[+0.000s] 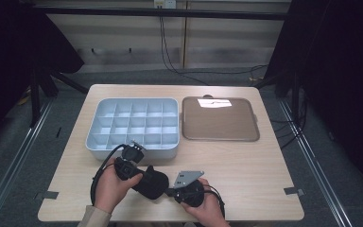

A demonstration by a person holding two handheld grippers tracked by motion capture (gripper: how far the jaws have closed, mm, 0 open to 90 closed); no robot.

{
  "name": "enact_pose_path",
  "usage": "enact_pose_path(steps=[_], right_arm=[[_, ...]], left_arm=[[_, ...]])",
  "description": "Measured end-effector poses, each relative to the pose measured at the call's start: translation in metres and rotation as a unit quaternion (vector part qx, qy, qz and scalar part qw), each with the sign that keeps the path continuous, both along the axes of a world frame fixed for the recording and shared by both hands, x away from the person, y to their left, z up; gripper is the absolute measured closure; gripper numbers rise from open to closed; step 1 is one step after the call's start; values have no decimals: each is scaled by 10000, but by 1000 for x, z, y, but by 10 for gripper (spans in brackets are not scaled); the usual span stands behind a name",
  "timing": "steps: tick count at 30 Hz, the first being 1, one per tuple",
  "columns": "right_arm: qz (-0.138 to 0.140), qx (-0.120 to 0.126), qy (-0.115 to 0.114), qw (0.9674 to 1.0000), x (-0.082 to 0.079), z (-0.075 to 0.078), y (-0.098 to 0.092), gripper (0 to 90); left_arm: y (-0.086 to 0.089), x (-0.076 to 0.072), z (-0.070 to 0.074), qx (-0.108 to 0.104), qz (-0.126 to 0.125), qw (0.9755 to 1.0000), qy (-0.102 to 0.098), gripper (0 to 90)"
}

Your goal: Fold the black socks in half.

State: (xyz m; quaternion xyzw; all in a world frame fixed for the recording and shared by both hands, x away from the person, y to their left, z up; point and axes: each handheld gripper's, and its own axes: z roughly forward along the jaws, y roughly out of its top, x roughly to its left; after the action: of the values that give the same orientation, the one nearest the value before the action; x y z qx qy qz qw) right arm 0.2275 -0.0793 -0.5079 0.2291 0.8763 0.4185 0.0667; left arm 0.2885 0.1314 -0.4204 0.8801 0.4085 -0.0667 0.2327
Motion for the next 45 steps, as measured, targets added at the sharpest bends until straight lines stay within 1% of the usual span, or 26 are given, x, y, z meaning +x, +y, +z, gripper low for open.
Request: enact_pose_path(steps=[4, 5, 10, 11, 13, 14, 19, 20, 22, 25, 26, 31, 35, 39, 40, 41, 45], right_arm=[[14, -5, -21, 10000, 0, 0, 0, 900], [12, -6, -22, 10000, 0, 0, 0, 900], [5, -3, -14, 10000, 0, 0, 0, 900], [6, -3, -15, 10000, 0, 0, 0, 900], [6, -1, -7, 10000, 0, 0, 1, 900], [8, -1, -10, 10000, 0, 0, 1, 900], [5, -2, -8, 10000, 0, 0, 1, 900], [2, -5, -6, 10000, 0, 0, 1, 900], [1, -6, -10, 10000, 0, 0, 1, 900], [3, -8, -11, 10000, 0, 0, 1, 900], [2, -7, -9, 10000, 0, 0, 1, 900], [15, -17, -39, 10000, 0, 0, 2, 900], [17, -36, -65, 10000, 0, 0, 2, 900], [19, -37, -68, 10000, 0, 0, 2, 900], [18, -35, -63, 10000, 0, 0, 2, 900], [14, -31, -46, 10000, 0, 0, 2, 900], [18, -26, -45, 10000, -1, 0, 2, 900]], left_arm=[[-3, 0, 0, 18, -61, 10000, -20, 835], [-4, 0, 0, -20, -30, 10000, -19, 833], [-7, 0, -2, -14, -42, 10000, -8, 832], [-7, 1, -2, 21, -81, 10000, -9, 832], [-9, 0, -2, -14, -33, 10000, 2, 832], [-9, 1, -2, 25, -91, 10000, 4, 832], [-11, 1, -3, 10, -62, 10000, 8, 832], [-11, 1, -3, 38, -110, 9999, 12, 832], [-12, 1, -3, -7, -73, 10000, 10, 832], [-13, 1, -4, 38, -110, 9999, 17, 831], [-14, 0, -4, 13, -79, 10000, 24, 831], [-18, -1, -7, 69, -157, 9999, 12, 830], [-21, 0, -9, 47, -178, 9998, 33, 830], [-23, -1, -9, 51, -174, 9998, -19, 827], [-23, -1, -9, 69, -209, 9998, -9, 827], [-24, -1, -10, 46, -163, 9999, 1, 827], [-25, -1, -11, 44, -170, 9998, 10, 827]])
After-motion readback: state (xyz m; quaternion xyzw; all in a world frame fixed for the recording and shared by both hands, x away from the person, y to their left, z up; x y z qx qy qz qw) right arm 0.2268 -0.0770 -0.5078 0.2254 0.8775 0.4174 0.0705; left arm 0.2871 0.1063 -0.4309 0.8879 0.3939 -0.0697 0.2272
